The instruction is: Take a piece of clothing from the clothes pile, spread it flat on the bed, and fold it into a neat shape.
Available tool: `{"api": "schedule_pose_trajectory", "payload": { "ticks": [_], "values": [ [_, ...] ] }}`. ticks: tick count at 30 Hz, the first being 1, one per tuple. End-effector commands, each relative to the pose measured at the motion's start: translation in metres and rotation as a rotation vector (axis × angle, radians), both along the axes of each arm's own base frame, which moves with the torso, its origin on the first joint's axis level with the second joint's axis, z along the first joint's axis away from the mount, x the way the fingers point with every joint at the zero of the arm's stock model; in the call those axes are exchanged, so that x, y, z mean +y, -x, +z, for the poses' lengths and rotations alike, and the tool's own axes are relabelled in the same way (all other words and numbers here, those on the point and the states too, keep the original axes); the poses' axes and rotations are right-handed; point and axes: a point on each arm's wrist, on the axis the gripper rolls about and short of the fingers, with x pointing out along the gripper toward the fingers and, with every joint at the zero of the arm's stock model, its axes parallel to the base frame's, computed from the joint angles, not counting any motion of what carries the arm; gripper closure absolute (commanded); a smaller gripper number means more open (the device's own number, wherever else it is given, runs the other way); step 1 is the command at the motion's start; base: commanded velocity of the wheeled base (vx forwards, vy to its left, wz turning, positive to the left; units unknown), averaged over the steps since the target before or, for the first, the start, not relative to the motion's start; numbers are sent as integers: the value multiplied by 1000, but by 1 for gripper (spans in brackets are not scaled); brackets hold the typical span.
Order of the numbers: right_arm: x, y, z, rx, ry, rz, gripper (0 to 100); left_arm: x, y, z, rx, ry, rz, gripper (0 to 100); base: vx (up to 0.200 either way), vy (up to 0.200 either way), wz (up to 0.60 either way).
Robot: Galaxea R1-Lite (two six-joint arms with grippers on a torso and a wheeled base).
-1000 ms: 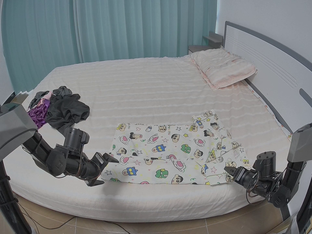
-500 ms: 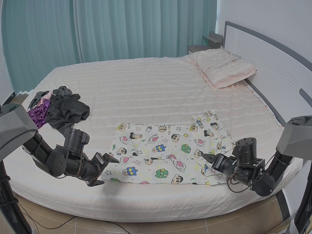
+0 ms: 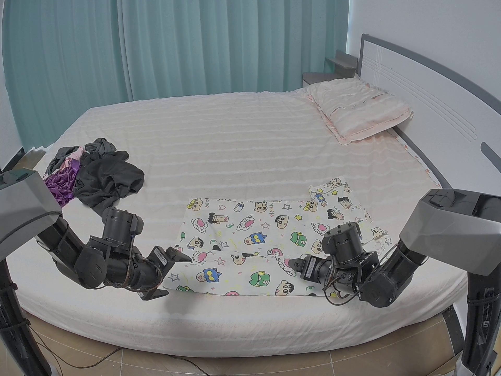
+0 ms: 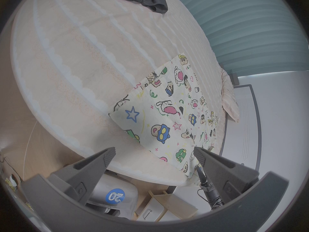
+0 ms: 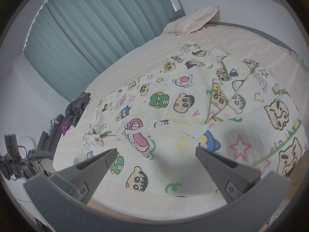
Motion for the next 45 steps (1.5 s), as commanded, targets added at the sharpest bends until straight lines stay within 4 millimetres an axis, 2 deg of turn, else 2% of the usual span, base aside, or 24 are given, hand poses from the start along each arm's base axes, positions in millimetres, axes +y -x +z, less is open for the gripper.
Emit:
{"api": "schedule_pose_trajectory", "payload": {
  "ticks": [1,8,21,24,28,30,33,34,36,37,38,39,45],
  "values": [
    [6,-3,-8,7,13,11,0,0,0,-1,3,-2,1,0,0,0,0],
    [3,-24,-13,-15,75,-24,0,-1,0,-1,5,-3,-1,0,0,0,0],
    [6,-36,-2,-51,73,-16,0,0,0,-1,4,-1,0,0,0,0,0],
    [5,-26,6,-39,63,9,0,-1,0,-1,3,-1,-4,0,0,0,0],
    [3,-10,26,-41,17,51,0,-4,2,1,-6,-5,-22,0,0,0,0],
    [-6,2,43,-54,-1,55,0,-4,3,1,-9,-10,-25,0,0,0,0],
    [-17,18,55,-47,-25,36,0,-4,2,1,-17,-39,3,0,0,0,0],
    [-25,28,56,-26,-28,23,0,-5,2,1,-19,-51,16,0,0,0,0],
    [-26,29,57,-24,-30,21,0,-5,2,1,-19,-52,17,0,0,0,0],
    [-45,54,55,13,-33,-20,0,-7,3,1,-19,-57,20,0,0,0,0],
    [-45,55,55,12,-35,-20,0,-7,3,1,-19,-57,20,0,200,0,0],
    [-56,64,57,-14,-62,-42,0,-7,3,0,-17,-56,20,0,200,0,0],
    [-70,74,44,-83,-82,-47,0,-11,4,0,-15,-53,1,0,200,0,0]
  ]
}}
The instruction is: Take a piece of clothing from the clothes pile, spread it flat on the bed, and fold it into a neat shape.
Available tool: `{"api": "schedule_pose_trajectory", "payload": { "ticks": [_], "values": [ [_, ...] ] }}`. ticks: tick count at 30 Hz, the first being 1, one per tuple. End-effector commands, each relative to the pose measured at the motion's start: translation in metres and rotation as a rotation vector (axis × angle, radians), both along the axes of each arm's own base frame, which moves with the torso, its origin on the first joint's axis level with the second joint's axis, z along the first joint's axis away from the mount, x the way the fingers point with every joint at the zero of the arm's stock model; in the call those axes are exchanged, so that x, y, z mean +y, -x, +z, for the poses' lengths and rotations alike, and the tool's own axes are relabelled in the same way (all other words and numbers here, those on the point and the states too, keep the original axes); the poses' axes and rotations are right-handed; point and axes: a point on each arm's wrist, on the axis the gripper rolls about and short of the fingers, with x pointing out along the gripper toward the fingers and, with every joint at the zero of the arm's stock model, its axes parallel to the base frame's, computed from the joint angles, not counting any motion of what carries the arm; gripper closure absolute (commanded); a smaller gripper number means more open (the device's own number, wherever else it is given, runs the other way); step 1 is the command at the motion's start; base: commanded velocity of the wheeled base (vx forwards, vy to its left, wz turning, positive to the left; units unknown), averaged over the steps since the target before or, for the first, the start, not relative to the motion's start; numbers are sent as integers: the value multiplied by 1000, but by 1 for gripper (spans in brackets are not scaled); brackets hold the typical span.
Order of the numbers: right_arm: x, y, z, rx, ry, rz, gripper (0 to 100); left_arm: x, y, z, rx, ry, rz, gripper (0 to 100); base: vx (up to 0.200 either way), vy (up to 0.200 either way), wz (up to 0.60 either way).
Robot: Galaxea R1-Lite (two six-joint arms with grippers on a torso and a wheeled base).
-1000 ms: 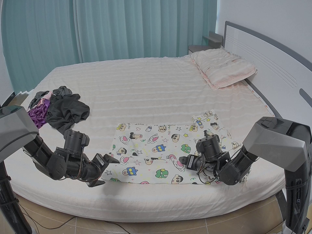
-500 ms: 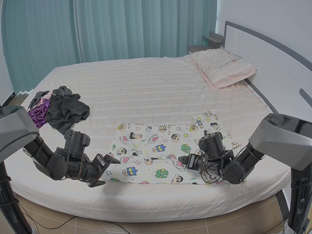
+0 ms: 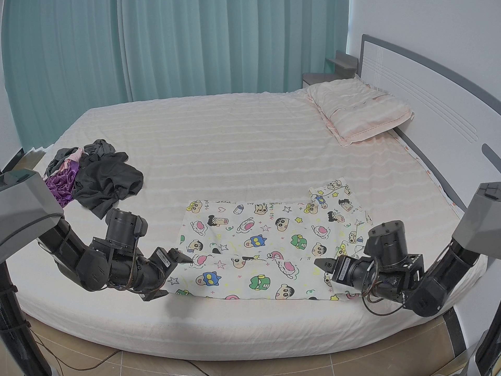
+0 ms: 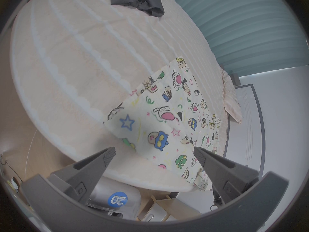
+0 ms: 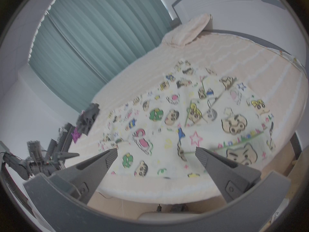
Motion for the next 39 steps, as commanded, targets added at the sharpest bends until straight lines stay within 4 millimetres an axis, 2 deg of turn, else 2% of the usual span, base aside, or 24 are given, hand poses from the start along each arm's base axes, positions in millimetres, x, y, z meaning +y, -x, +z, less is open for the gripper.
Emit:
{"api": "schedule_pose_trajectory", "payload": {
  "ticks": [1,7,15,19,27,29,32,34,36,38,39],
  "values": [
    [-25,23,-1,-50,-26,-31,0,-5,2,0,0,-2,-12,0,200,0,0],
    [-29,22,-1,-56,-25,-36,0,-6,3,0,-2,-4,-21,0,200,0,0],
    [-31,27,-4,-49,-2,-23,0,-6,5,0,3,-2,-21,0,0,0,0],
    [-30,27,-3,-50,-3,-23,0,-15,8,-1,7,-9,-49,0,0,0,0],
    [-30,27,-4,-52,-2,-24,0,-28,21,-5,32,-18,-97,0,0,-200,0],
    [-31,27,-4,-52,-2,-24,0,-30,24,-3,27,-19,-107,0,0,0,0],
    [-30,28,-5,-47,1,-20,0,-24,26,13,-27,-9,-103,0,0,0,0],
    [-28,29,-6,-42,5,-12,0,-9,30,23,-71,-34,-106,0,0,0,0],
    [-27,32,-8,-32,10,0,0,3,37,24,-106,-93,-167,0,0,0,0],
    [-26,33,-8,-31,11,3,0,4,38,23,-108,-101,-174,0,0,0,0],
    [-20,39,-9,-24,13,33,0,17,45,20,-147,-203,-269,0,0,0,0]
  ]
}}
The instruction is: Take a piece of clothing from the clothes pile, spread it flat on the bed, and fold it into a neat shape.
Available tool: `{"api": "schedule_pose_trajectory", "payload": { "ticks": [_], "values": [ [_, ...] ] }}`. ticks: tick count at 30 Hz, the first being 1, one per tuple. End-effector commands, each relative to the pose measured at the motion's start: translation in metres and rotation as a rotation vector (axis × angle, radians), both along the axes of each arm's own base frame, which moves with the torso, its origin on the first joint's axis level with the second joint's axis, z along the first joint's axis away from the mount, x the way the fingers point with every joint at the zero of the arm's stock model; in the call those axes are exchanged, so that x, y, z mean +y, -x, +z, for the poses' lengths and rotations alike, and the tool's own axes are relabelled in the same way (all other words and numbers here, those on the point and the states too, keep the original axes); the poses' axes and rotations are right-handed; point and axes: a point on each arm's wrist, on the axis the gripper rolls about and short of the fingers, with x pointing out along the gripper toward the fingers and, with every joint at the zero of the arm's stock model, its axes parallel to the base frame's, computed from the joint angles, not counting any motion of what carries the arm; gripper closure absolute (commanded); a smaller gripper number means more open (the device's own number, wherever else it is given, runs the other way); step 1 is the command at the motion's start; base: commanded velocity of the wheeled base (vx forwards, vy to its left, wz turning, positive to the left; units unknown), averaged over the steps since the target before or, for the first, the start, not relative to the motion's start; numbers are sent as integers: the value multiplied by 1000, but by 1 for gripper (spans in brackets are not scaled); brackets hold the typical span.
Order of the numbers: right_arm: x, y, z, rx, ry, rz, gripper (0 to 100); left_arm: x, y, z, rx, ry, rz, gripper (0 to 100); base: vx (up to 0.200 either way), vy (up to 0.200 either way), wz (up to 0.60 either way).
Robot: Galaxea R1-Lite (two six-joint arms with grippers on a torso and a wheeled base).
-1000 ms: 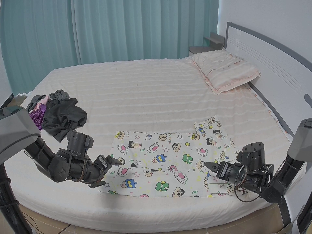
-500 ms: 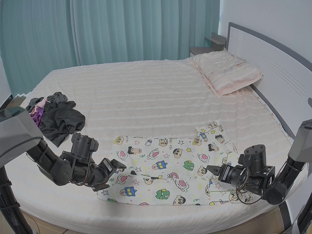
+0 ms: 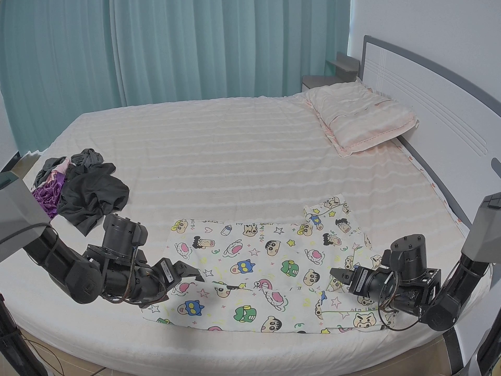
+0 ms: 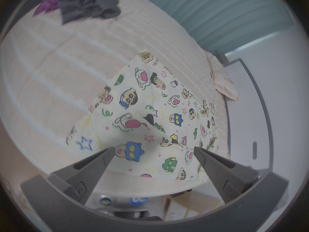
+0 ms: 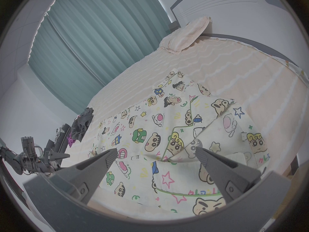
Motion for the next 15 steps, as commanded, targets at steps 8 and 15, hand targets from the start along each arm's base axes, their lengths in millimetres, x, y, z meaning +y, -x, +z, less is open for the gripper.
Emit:
{"api": "schedule_pose_trajectory", "payload": {
  "ticks": [8,15],
  "values": [
    [15,15,-6,27,15,70,0,42,22,11,-148,-206,-169,0,0,0,0],
    [15,15,-5,25,15,70,0,42,34,8,-124,-213,-173,0,0,0,0]
  ]
}}
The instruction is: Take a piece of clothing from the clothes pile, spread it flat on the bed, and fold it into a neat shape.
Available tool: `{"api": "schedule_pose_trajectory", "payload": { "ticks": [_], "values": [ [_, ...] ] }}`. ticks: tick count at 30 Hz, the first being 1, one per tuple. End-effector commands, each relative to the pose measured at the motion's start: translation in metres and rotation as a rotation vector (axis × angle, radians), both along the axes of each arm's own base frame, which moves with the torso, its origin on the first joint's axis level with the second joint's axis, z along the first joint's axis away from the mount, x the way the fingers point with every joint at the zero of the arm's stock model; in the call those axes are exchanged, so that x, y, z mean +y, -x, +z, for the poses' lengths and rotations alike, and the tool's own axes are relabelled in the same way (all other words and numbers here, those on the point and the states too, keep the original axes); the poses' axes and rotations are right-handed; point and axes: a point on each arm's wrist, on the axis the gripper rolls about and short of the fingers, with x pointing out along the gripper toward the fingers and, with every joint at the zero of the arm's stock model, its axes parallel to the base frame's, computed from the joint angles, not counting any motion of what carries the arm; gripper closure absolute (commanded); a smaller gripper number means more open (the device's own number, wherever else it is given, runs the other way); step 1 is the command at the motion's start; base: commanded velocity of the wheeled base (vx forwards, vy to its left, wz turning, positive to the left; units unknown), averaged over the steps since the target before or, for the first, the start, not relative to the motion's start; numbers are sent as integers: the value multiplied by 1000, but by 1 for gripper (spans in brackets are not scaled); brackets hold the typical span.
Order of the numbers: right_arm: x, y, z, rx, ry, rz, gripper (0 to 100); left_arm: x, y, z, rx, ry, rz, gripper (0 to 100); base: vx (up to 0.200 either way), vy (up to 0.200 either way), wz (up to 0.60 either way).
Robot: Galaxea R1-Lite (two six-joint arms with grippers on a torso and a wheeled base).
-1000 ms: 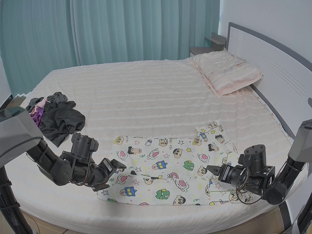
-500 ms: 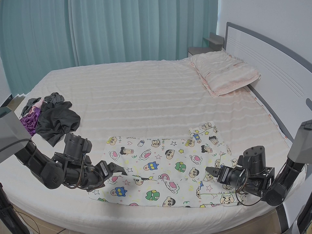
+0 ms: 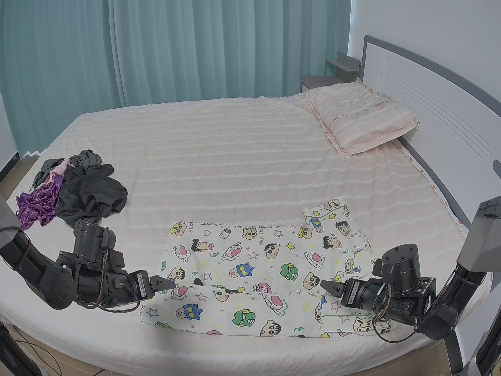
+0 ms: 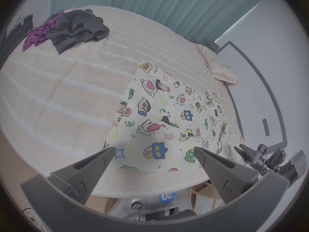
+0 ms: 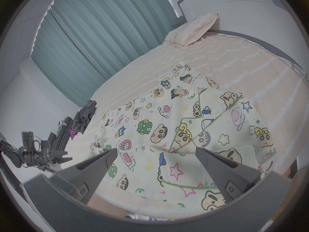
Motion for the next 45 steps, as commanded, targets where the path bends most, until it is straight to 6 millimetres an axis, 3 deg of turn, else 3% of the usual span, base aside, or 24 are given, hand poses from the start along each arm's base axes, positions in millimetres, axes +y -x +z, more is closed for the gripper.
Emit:
{"api": "schedule_pose_trajectory", "payload": {
  "ticks": [1,40,45],
  "values": [
    [1,1,-1,4,3,5,0,3,9,0,8,0,4,0,0,0,0],
    [1,0,-3,9,6,2,0,-6,8,-8,44,34,-13,0,0,15,0],
    [1,0,-3,9,7,4,0,-6,7,-11,54,29,-13,0,-200,0,0]
  ]
}}
